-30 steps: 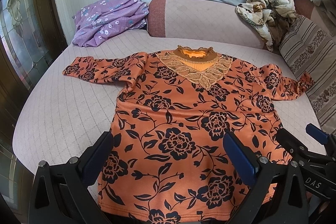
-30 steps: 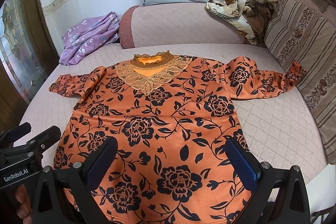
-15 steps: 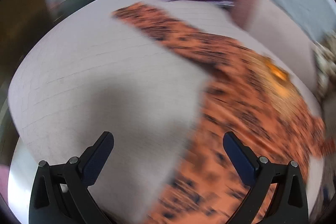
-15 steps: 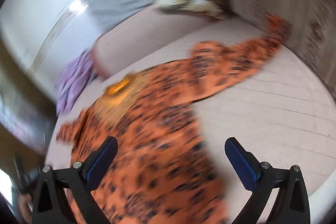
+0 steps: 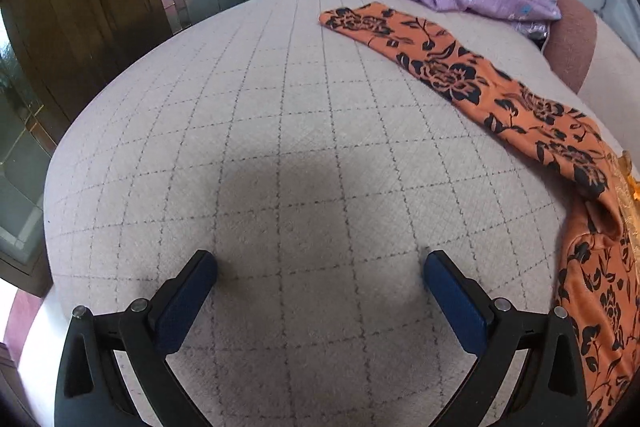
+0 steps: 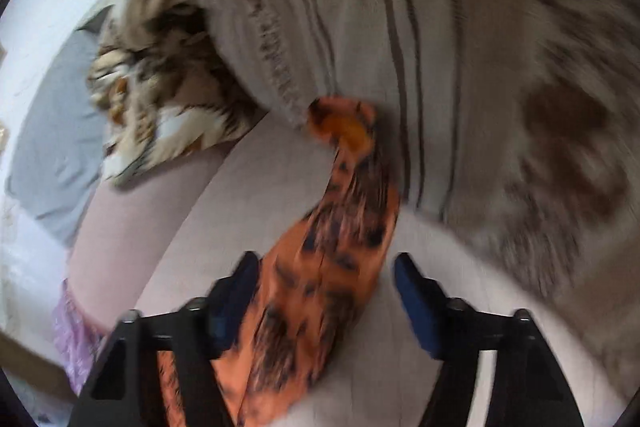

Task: Fold small clothes
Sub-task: 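Grasp a sleeve cuff with the right gripper and fold it across the blouse body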

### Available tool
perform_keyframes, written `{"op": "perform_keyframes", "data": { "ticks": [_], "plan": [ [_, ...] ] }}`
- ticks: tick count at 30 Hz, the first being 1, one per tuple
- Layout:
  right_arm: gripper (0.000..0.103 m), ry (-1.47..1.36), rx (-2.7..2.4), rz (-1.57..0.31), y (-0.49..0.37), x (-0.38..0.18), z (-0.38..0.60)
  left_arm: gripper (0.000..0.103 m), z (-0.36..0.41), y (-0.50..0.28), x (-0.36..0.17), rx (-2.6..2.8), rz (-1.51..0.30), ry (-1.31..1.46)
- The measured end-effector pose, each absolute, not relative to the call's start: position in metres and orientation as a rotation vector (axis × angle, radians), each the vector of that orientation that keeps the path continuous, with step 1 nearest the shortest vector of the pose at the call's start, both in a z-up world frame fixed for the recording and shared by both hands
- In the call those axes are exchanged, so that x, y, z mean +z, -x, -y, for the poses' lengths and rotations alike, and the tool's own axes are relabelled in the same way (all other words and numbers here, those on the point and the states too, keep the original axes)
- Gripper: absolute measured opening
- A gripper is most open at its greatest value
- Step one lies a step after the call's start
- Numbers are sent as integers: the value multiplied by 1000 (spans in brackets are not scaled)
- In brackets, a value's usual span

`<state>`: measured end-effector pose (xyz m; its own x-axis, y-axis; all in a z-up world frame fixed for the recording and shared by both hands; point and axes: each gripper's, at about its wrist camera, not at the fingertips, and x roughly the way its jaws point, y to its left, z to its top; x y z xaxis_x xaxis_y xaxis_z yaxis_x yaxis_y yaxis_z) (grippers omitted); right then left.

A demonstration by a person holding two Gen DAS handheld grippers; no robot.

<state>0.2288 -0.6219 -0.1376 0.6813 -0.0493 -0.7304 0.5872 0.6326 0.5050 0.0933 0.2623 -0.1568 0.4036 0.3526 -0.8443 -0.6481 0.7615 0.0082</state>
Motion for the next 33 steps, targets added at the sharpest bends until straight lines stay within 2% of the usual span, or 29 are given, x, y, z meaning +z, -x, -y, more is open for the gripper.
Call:
{"op": "perform_keyframes", "data": {
  "ticks": [2,3,4,5,7,10,14,18,21,25,29,30,31,32,33],
  "plan": [
    [63,-780,-459,-756,-248,-143,636,103,-259,-92,-155,654,-953,346],
    [56,-779,-496,-777,-257,-148,643,103,-261,-91,-156,657,-944,347],
    [32,-796,-510,-792,-263,-154,650,103,-261,-93,-157,660,-935,346],
    [21,-803,-508,-802,-265,-157,655,103,-260,-92,-157,666,-925,340],
    [7,-773,-490,-820,-275,-152,655,103,-258,-91,-156,671,-926,334],
    [7,-695,-399,-747,-283,-108,640,103,-262,-92,-156,675,-914,336],
    [7,-599,-182,-600,-294,-14,581,103,-262,-92,-156,672,-906,336],
    [7,-501,123,-461,-292,80,467,103,-261,-90,-156,671,-903,335],
    [7,-449,317,-433,-284,107,366,103,-262,-90,-156,666,-903,337],
    [7,-419,495,-512,-281,75,238,103,-262,-90,-156,663,-903,337],
    [8,-415,578,-735,-282,-25,145,103,-262,-90,-156,664,-903,336],
    [13,-392,583,-846,-289,-65,123,103,-262,-90,-156,664,-903,336],
    [24,-381,577,-946,-293,-93,110,103,-262,-90,-156,664,-903,336],
    [26,-353,544,-1109,-299,-139,95,103,-262,-90,-156,662,-903,337],
    [25,-333,515,-1173,-298,-161,91,103,-262,-90,-156,660,-903,338]
  ]
}}
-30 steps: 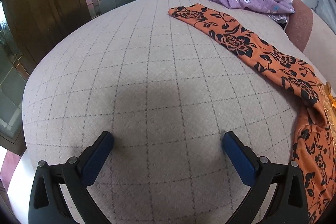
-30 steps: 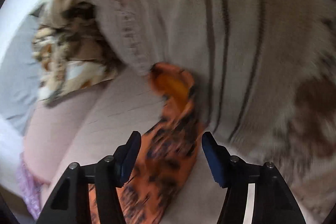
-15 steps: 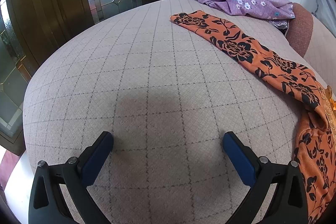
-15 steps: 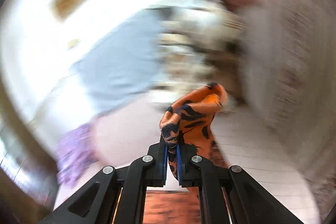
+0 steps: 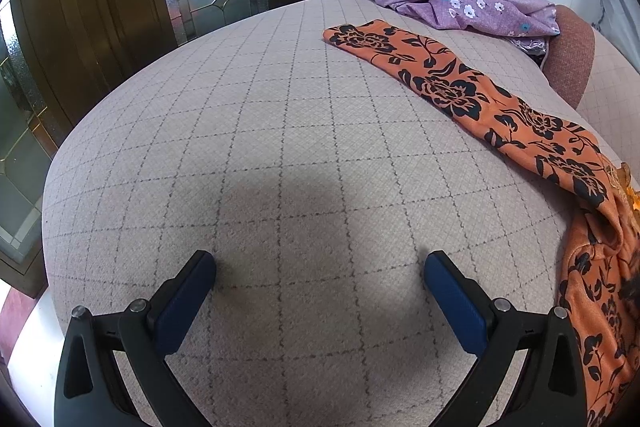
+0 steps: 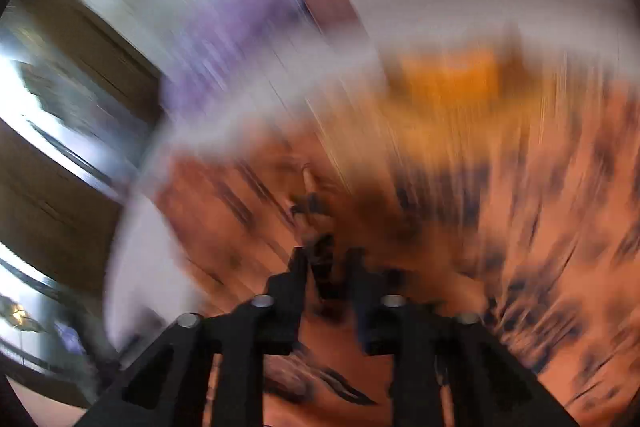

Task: Fold small clothes
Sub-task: 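Grasp a sleeve cuff with the right gripper and fold it across the blouse body, then grasp the other sleeve with the left gripper and fold it across the body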

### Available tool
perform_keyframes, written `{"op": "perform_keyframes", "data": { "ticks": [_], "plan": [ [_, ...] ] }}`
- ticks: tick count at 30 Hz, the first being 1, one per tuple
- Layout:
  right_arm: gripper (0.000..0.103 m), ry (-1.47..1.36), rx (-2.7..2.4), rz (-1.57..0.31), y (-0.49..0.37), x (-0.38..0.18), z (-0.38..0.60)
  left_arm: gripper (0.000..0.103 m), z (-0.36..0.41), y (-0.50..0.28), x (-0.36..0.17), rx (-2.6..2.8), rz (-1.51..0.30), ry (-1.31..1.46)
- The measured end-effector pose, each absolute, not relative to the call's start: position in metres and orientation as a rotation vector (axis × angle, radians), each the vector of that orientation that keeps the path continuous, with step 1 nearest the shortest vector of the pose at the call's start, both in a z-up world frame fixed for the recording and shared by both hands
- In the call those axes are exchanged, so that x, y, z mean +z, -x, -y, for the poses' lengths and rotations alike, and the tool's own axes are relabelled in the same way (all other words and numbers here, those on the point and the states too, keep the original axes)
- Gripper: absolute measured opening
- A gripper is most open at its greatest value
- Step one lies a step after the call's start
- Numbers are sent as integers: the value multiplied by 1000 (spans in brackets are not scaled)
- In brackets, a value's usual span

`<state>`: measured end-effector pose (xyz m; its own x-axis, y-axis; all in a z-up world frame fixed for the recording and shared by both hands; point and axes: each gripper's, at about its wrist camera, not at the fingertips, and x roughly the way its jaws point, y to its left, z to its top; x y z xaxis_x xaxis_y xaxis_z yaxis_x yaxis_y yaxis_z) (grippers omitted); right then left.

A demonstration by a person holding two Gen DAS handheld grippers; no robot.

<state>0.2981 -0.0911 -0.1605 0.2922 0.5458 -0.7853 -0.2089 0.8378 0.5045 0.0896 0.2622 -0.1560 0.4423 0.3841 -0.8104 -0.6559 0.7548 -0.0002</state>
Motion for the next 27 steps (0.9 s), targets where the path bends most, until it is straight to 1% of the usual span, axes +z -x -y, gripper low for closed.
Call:
{"op": "perform_keyframes", "data": {
  "ticks": [1,2,3,4,5,7,9,11,12,13,14,15,16,18,19,20,21,22,23,24,27],
  "plan": [
    [28,-359,519,-1122,-293,-163,93,103,-262,-90,-156,660,-903,338],
    [36,-382,529,-1094,-290,-157,97,103,-262,-90,-156,663,-902,337],
    [66,-401,538,-1098,-290,-152,101,103,-261,-91,-156,669,-902,334],
    [79,-418,549,-1091,-289,-144,104,103,-261,-92,-157,675,-902,332],
    [79,-422,564,-1043,-289,-128,111,103,-261,-92,-156,677,-901,331],
    [80,-425,569,-972,-279,-115,122,103,-262,-91,-156,675,-901,335],
    [85,-497,541,-930,-283,-108,140,103,-262,-92,-157,675,-901,333],
    [86,-566,509,-991,-287,-132,148,103,-262,-91,-157,674,-900,334],
    [86,-588,505,-1120,-296,-163,146,103,-262,-91,-157,673,-900,335],
    [80,-589,507,-1147,-297,-176,146,103,-262,-91,-157,671,-900,334],
    [80,-582,512,-1093,-293,-168,149,103,-261,-91,-157,668,-899,335],
    [83,-600,524,-1064,-290,-159,150,103,-262,-91,-157,669,-899,337],
    [83,-640,572,-1017,-286,-146,150,103,-262,-92,-157,674,-900,336],
    [83,-628,630,-927,-277,-126,148,103,-262,-92,-157,681,-900,337],
    [89,-603,646,-896,-276,-123,144,103,-262,-92,-157,679,-900,341],
    [93,-586,652,-912,-277,-131,144,103,-264,-92,-156,672,-904,351],
    [94,-565,637,-960,-279,-146,142,103,-265,-92,-154,657,-916,361],
    [91,-527,579,-1032,-283,-172,140,103,-269,-93,-148,598,-935,396],
    [90,-529,595,-983,-276,-180,146,103,-274,-92,-137,497,-903,466],
    [90,-518,620,-882,-265,-178,148,103,-280,-92,-128,427,-855,522],
    [91,-517,621,-875,-268,-187,137,103,-308,-113,-101,329,-765,628]
  ]
}}
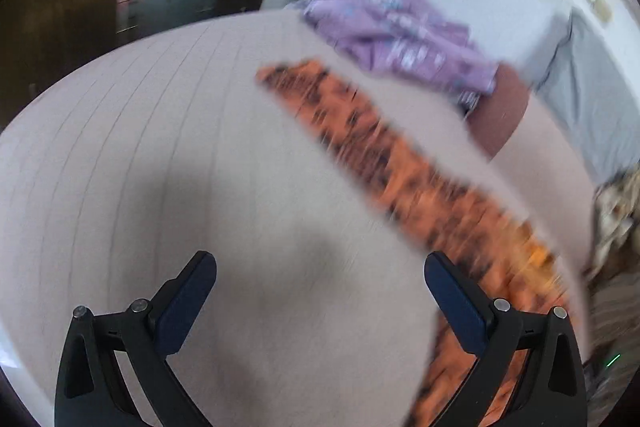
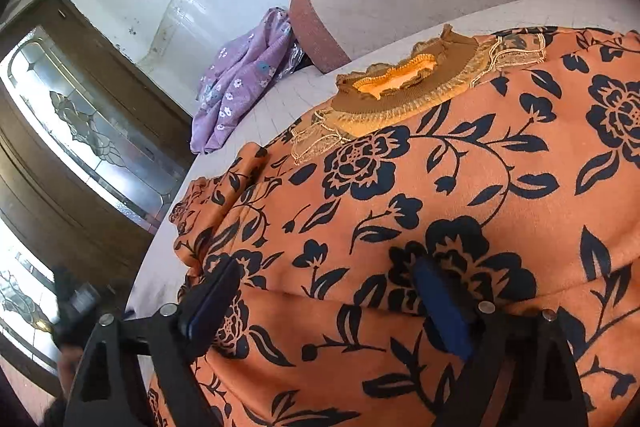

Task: Fold small clothes
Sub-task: 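Grasp the other sleeve with the left gripper and fold it across the body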

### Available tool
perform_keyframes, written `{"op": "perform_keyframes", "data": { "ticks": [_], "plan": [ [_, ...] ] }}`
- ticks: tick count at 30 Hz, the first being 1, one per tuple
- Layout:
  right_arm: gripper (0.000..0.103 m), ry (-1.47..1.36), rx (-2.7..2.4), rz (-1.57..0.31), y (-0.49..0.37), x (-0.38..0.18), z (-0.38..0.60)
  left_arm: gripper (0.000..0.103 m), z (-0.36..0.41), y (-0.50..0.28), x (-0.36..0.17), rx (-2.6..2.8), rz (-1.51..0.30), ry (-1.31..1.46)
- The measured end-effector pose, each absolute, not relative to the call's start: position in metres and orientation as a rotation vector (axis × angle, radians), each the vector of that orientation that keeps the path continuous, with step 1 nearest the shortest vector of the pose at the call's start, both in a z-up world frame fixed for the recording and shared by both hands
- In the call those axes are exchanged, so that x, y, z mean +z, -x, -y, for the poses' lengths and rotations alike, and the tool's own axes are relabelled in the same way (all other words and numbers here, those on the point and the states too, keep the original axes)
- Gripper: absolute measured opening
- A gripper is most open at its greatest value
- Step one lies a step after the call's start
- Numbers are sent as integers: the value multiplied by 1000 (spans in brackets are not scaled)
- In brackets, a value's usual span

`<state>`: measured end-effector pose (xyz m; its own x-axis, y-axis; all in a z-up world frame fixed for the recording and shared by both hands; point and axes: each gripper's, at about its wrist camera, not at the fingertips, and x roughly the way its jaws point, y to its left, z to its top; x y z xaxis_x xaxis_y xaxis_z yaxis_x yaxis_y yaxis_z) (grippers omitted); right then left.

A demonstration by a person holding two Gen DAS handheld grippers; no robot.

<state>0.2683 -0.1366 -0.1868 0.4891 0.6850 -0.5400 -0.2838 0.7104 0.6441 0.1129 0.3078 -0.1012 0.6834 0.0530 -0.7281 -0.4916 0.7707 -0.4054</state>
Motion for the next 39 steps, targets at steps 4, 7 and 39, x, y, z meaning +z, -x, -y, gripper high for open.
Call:
{"op": "perform_keyframes", "data": {
  "ticks": [4,7,39],
  "plan": [
    [91,-535,634,-855,-270,-191,140,103,-363,-164,-100,244,-742,809],
    [91,-545,641,-845,-265,-181,153,92,-401,-201,-116,290,-756,909],
    [91,-567,642,-842,-255,-171,166,5,-166,-239,75,-134,-508,289]
  ]
}}
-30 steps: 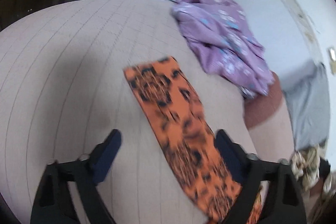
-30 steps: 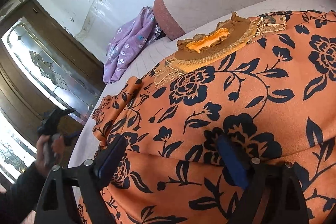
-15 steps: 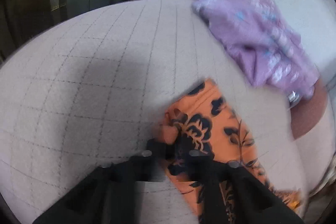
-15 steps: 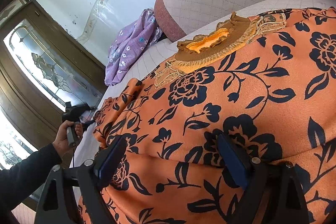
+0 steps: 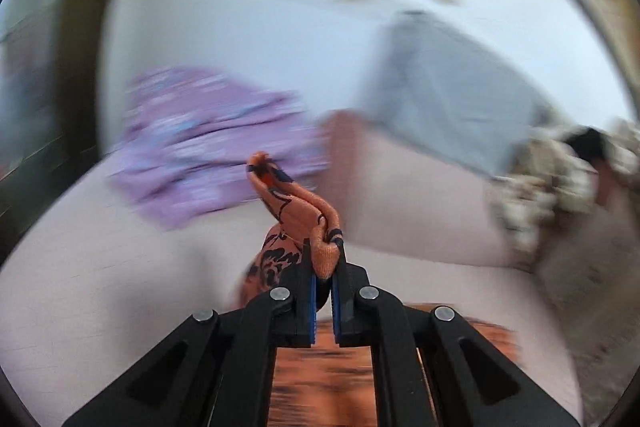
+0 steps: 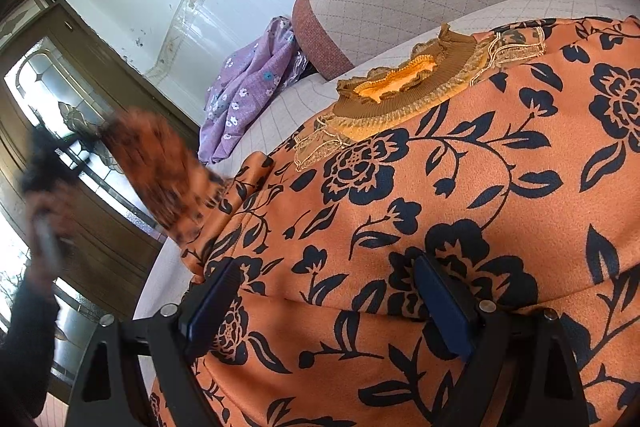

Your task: Fold small clothes

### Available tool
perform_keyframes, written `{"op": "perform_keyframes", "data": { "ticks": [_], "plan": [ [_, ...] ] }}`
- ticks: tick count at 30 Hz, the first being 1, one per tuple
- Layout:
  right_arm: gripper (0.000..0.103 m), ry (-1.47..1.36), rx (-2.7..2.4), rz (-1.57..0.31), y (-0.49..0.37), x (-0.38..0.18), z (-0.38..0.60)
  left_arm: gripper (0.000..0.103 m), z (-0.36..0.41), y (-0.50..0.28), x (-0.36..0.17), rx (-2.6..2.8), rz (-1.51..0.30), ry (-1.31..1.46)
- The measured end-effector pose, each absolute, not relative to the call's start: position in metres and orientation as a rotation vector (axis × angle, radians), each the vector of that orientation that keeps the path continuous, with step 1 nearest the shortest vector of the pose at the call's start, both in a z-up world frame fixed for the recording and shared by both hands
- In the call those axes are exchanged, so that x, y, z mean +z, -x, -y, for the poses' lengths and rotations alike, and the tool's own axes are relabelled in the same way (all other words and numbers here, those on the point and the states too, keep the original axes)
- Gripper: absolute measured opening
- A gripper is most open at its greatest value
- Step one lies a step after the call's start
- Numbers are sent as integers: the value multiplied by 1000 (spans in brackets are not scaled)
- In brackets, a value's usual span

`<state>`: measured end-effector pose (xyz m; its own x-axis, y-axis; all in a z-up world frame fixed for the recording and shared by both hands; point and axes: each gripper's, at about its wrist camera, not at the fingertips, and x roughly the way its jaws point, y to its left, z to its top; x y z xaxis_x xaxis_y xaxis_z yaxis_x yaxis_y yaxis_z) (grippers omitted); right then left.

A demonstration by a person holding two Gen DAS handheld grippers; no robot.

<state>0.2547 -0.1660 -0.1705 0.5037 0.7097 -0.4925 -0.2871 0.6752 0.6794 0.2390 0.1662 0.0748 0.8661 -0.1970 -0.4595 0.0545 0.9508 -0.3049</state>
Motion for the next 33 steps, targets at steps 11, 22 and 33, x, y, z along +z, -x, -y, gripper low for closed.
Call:
{"op": "perform_keyframes", "data": {
  "ticks": [11,22,33],
  "plan": [
    [92,-850,446,-748,-205,-127,274,81,21,-219,5,-454,-812,116],
    [93,-844,332,-793,-231,-117,333,81,-131,-180,-93,28,-929,155],
    [12,-235,181,-1155,-313,-145,280,81,-160,-182,-140,68,-1014,174]
  ]
}}
